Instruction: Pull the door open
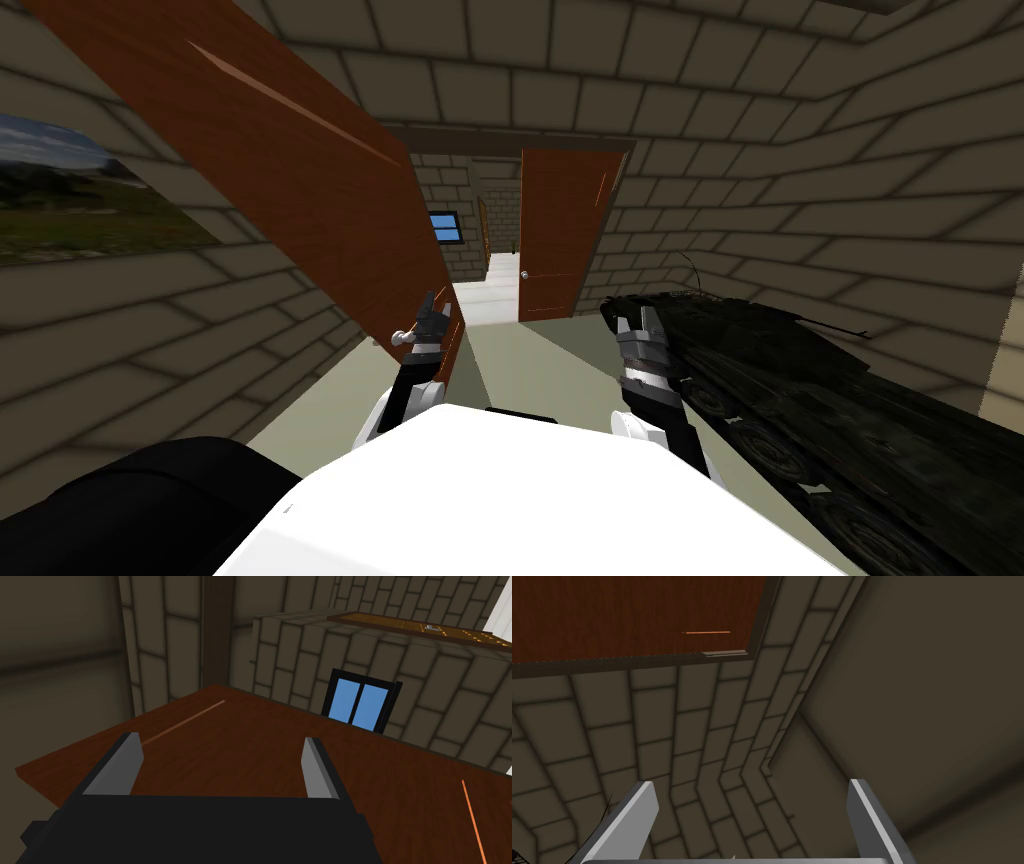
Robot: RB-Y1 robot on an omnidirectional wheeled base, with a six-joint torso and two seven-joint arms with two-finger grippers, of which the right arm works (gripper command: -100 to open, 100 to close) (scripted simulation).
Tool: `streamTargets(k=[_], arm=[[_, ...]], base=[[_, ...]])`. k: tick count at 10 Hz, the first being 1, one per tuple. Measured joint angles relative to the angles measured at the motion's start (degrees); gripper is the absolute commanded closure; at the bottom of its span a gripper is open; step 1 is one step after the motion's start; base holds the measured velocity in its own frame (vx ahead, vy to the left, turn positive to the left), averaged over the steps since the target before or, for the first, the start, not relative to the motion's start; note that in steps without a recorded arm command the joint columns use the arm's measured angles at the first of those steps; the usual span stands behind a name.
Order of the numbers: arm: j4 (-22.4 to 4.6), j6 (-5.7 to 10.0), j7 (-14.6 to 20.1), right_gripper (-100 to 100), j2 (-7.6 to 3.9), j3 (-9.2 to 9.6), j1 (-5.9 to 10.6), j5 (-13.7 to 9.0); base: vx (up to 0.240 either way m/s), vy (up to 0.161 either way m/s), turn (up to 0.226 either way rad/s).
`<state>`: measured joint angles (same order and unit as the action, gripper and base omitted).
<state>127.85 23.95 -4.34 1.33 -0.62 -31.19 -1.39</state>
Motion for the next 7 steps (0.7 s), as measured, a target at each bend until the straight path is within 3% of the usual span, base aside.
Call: streamTargets(k=[3,7], arm=[[-2.05,0.82,-1.2,-100,-1.01,0.54,0.84,1.04],[-6.71,2.65,-3.83,-100,-2.43,1.78,2.92,3.27]], base=[[0.169,0.044,-0.084],[0.187,0.05,-0.102]])
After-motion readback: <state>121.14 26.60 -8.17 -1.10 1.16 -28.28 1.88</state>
